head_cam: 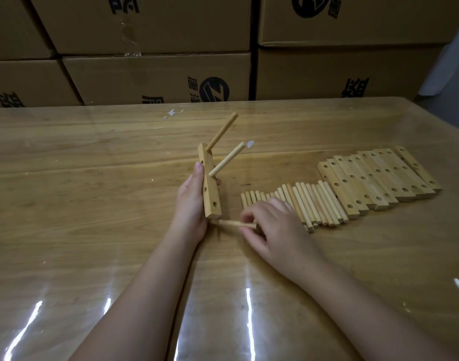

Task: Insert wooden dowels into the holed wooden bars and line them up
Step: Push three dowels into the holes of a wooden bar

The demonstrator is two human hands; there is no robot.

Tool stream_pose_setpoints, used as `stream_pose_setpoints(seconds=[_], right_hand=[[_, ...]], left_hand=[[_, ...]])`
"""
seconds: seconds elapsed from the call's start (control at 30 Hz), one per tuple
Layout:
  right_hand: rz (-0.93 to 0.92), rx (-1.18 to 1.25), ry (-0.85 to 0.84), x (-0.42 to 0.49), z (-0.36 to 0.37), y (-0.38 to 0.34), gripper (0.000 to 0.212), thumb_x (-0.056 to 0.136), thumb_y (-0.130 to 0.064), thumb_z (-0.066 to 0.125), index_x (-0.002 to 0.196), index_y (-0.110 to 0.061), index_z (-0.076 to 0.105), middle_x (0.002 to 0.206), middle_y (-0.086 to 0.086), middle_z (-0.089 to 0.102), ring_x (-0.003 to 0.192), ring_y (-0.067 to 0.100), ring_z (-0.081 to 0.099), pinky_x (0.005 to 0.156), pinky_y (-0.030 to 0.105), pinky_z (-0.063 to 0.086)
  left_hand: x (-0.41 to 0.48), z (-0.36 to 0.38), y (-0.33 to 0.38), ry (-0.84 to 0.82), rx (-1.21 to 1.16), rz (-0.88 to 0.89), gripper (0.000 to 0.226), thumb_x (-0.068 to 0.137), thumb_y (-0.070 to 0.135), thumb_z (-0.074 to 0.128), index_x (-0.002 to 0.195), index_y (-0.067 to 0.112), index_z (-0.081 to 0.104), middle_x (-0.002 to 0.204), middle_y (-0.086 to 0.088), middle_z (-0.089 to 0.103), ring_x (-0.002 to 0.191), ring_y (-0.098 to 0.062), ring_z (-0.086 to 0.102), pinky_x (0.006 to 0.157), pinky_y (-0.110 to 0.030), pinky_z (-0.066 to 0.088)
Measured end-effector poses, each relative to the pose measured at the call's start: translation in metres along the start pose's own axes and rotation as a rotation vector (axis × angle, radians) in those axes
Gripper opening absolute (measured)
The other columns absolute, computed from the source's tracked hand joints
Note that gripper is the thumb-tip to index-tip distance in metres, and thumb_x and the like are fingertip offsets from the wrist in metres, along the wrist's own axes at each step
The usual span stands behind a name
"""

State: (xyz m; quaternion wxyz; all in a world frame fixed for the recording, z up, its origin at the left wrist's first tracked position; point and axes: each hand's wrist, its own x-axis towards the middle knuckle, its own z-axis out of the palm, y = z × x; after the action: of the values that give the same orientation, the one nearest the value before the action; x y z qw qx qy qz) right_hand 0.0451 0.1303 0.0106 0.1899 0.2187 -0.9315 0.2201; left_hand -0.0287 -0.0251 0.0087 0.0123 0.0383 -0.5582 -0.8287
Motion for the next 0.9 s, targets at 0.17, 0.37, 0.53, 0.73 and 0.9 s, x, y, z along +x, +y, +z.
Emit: stream_pose_setpoints(seconds=[0.17,0.37,0.53,0.73,0.9], right_hand=[[0.143,0.182,0.223,0.002,-0.003,0.013,0.019,0.089,-0.009,0.059,0.106,-0.006,0.066,0.094,0.003,0.06,0.084,0.012,0.053,0.071,0.019,0.042],[0.11,0.409,0.292,0.0,-0.002,0.012,0.019,0.091,-0.009,0.056,0.107,-0.008,0.066,0.085,-0.009,0.062,0.077,-0.005,0.057,0.066,0.006,0.04],[0.084,0.459,0.251,0.0,-0.001,0.011,0.021,0.09,-0.007,0.057,0.108,-0.008,0.066,0.086,-0.009,0.062,0.078,-0.009,0.056,0.066,0.004,0.039],[0.008,0.401,0.263,0.001,-0.004,0.011,0.022,0.09,-0.017,0.057,0.107,-0.008,0.067,0.087,-0.006,0.063,0.082,0.001,0.058,0.072,0.019,0.047],[-0.094,0.298,0.297,0.002,-0.005,0.011,0.024,0.09,-0.017,0.052,0.105,-0.008,0.069,0.088,0.001,0.066,0.083,0.017,0.06,0.073,0.031,0.05]], left_hand=[[0.004,-0.004,0.002,0.053,-0.127,-0.064,0.038,0.095,0.046,0.048,0.095,0.011,0.062,0.06,0.005,0.058,0.047,-0.006,0.051,0.043,-0.02,0.042],[0.004,-0.002,0.0,0.057,-0.109,-0.03,0.034,0.096,0.043,0.049,0.091,0.012,0.062,0.059,0.004,0.06,0.048,-0.007,0.052,0.046,-0.02,0.044],[0.005,-0.002,-0.002,0.062,-0.058,-0.005,0.034,0.095,0.044,0.05,0.082,0.015,0.062,0.061,0.003,0.059,0.052,-0.009,0.051,0.053,-0.024,0.042],[0.006,-0.004,-0.004,0.085,-0.043,0.012,0.035,0.094,0.045,0.052,0.079,0.016,0.064,0.061,0.003,0.06,0.05,-0.008,0.052,0.052,-0.023,0.042],[0.005,-0.002,-0.005,0.124,-0.002,0.048,0.032,0.095,0.043,0.051,0.081,0.017,0.064,0.06,0.003,0.062,0.051,-0.008,0.051,0.053,-0.026,0.042]])
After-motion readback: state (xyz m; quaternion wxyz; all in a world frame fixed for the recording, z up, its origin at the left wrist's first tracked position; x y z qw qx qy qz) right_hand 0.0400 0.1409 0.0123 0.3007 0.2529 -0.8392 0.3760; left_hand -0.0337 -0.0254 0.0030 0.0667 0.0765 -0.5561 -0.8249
